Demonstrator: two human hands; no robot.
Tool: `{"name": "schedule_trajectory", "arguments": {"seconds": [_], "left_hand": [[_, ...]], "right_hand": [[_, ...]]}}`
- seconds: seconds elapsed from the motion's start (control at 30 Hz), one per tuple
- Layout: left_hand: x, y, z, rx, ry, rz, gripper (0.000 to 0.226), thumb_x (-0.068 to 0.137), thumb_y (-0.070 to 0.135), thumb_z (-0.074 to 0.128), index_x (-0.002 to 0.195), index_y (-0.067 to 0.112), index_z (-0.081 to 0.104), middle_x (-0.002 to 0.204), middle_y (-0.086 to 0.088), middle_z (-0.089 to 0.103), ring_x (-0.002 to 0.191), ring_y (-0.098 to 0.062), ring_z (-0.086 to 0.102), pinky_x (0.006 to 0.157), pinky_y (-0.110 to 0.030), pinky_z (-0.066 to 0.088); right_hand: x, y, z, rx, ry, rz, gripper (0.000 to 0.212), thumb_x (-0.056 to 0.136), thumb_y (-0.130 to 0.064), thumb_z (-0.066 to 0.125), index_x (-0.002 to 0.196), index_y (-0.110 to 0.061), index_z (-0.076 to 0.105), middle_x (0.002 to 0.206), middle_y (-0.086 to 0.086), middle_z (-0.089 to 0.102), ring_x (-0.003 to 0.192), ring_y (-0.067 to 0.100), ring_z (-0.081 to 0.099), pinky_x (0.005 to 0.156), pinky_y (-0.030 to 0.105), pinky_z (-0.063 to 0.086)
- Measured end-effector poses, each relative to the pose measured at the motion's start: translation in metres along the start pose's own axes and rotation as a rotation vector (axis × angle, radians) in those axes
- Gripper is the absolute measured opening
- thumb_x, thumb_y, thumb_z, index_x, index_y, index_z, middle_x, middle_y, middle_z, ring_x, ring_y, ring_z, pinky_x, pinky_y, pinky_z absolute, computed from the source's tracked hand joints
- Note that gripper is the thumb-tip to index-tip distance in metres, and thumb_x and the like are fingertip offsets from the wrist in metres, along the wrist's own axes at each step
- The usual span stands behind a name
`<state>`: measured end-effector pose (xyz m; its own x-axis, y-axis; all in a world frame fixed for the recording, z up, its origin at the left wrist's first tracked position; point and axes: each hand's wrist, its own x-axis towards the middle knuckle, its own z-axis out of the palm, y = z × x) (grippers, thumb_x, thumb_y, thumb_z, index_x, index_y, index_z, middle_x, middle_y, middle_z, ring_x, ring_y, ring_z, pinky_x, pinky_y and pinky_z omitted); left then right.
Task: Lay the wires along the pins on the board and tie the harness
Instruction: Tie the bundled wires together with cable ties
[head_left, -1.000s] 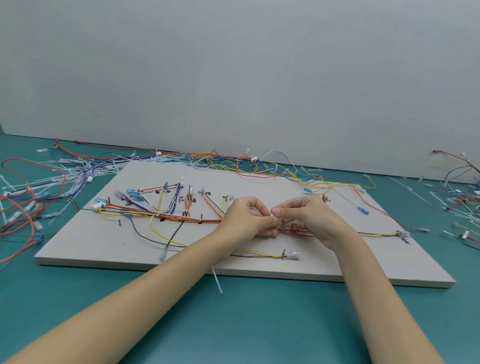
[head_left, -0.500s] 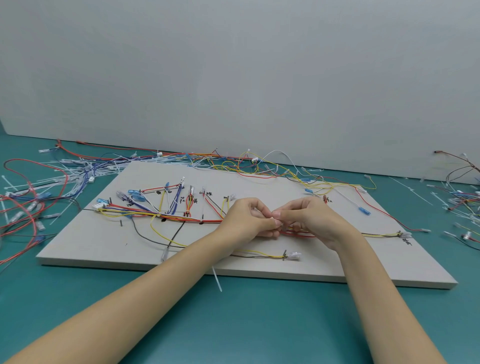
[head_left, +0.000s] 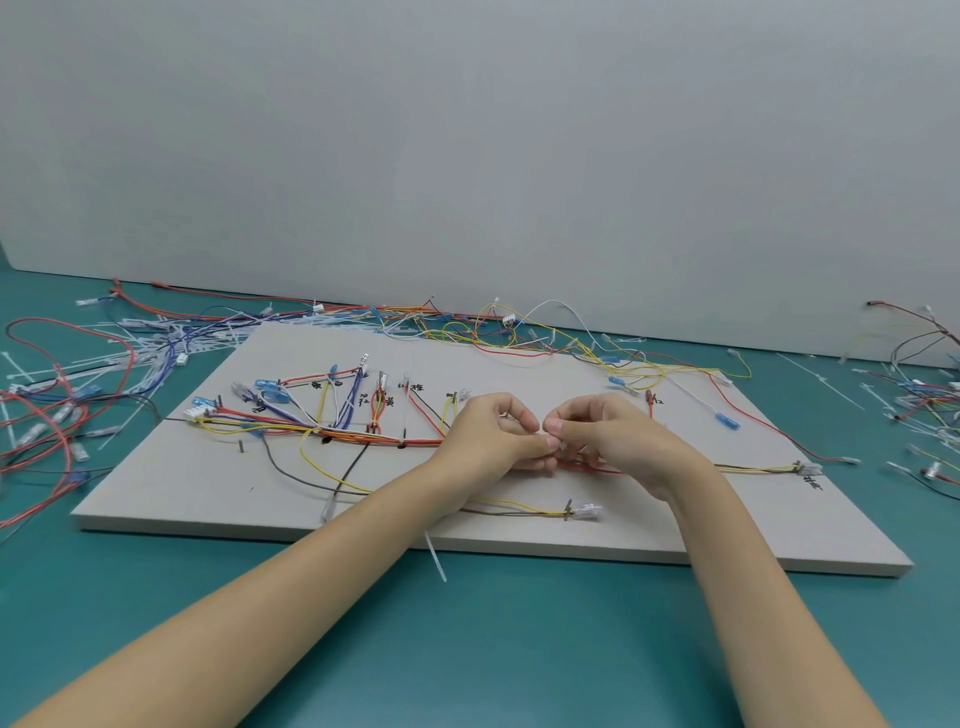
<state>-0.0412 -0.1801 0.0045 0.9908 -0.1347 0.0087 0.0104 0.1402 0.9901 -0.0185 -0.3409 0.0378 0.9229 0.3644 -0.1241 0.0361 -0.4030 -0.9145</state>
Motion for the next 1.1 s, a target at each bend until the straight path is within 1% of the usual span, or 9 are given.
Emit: {"name": "schedule_trajectory", "arguments": {"seconds": [0.1,0.23,0.33,0.4,0.5,0.67,0.77,0.87,1.1], "left_hand": [[-0.001,0.000,-0.001,0.038,0.010,0.016,0.028,0.076,-0.011,0.074,0.082,0.005,0.052,0.061,-0.009,0.070,0.058,-0.020,0.071,0.059,-0.024,0.059],[0.000,0.000,-0.001,0.077,0.021,0.024,0.029,0.075,-0.009,0.075,0.082,0.006,0.052,0.067,-0.012,0.071,0.065,-0.025,0.072,0.070,-0.031,0.061],[0.000,-0.001,-0.001,0.076,0.030,0.024,0.029,0.075,-0.008,0.076,0.080,0.007,0.052,0.069,-0.012,0.071,0.067,-0.026,0.072,0.071,-0.032,0.061],[0.000,0.000,-0.001,0.073,0.031,0.019,0.026,0.075,-0.008,0.076,0.079,0.006,0.054,0.067,-0.010,0.071,0.064,-0.022,0.072,0.067,-0.028,0.061],[0.000,0.000,0.000,0.081,0.035,-0.003,0.022,0.075,-0.003,0.078,0.079,0.004,0.058,0.062,-0.007,0.071,0.062,-0.017,0.072,0.063,-0.024,0.060],[0.001,-0.003,0.003,0.176,0.042,0.025,0.007,0.080,0.006,0.077,0.078,0.002,0.070,0.072,-0.016,0.072,0.068,-0.021,0.069,0.074,-0.031,0.060],[0.000,-0.004,0.004,0.195,0.018,0.036,0.009,0.083,0.006,0.073,0.084,-0.003,0.070,0.070,-0.015,0.069,0.066,-0.020,0.067,0.066,-0.025,0.057],[-0.001,-0.003,0.005,0.206,0.014,0.037,0.007,0.086,0.005,0.070,0.085,-0.002,0.069,0.070,-0.014,0.068,0.065,-0.019,0.067,0.061,-0.021,0.056],[0.000,-0.002,0.006,0.162,0.042,0.005,0.010,0.089,0.004,0.066,0.079,0.002,0.066,0.075,-0.018,0.068,0.065,-0.022,0.068,0.060,-0.023,0.056]], "right_hand": [[0.001,0.000,0.003,0.052,0.078,-0.060,0.004,0.086,-0.003,0.069,0.088,-0.001,0.072,0.067,0.003,0.068,0.057,0.007,0.062,0.053,0.013,0.046],[0.002,0.000,0.004,0.054,0.128,-0.078,0.003,0.080,-0.001,0.074,0.083,-0.001,0.075,0.070,0.007,0.071,0.060,0.008,0.064,0.056,0.015,0.049],[0.002,-0.001,0.006,0.039,0.162,-0.086,0.003,0.077,0.002,0.073,0.080,0.001,0.074,0.066,0.008,0.071,0.057,0.008,0.064,0.054,0.016,0.050],[0.003,0.000,0.007,0.042,0.185,-0.090,0.004,0.076,0.003,0.073,0.077,0.000,0.075,0.065,0.007,0.070,0.057,0.009,0.064,0.054,0.017,0.051],[0.003,0.001,0.006,0.087,0.208,-0.083,0.006,0.075,0.003,0.072,0.075,-0.002,0.075,0.071,0.012,0.072,0.059,0.012,0.065,0.055,0.019,0.051],[0.003,0.004,0.000,0.226,0.183,-0.012,0.006,0.078,-0.001,0.073,0.075,-0.006,0.075,0.070,0.007,0.072,0.062,0.012,0.067,0.056,0.018,0.052],[0.004,0.006,-0.003,0.309,0.133,0.036,0.002,0.080,-0.006,0.074,0.081,-0.005,0.075,0.073,0.006,0.070,0.064,0.012,0.065,0.060,0.018,0.052],[0.005,0.006,-0.003,0.389,0.122,0.068,0.005,0.081,-0.007,0.072,0.085,-0.005,0.073,0.074,0.005,0.069,0.064,0.012,0.062,0.056,0.017,0.051],[0.005,0.005,-0.003,0.412,0.099,0.081,0.002,0.082,-0.006,0.071,0.083,-0.005,0.073,0.070,0.001,0.067,0.057,0.007,0.059,0.051,0.015,0.048]]}}
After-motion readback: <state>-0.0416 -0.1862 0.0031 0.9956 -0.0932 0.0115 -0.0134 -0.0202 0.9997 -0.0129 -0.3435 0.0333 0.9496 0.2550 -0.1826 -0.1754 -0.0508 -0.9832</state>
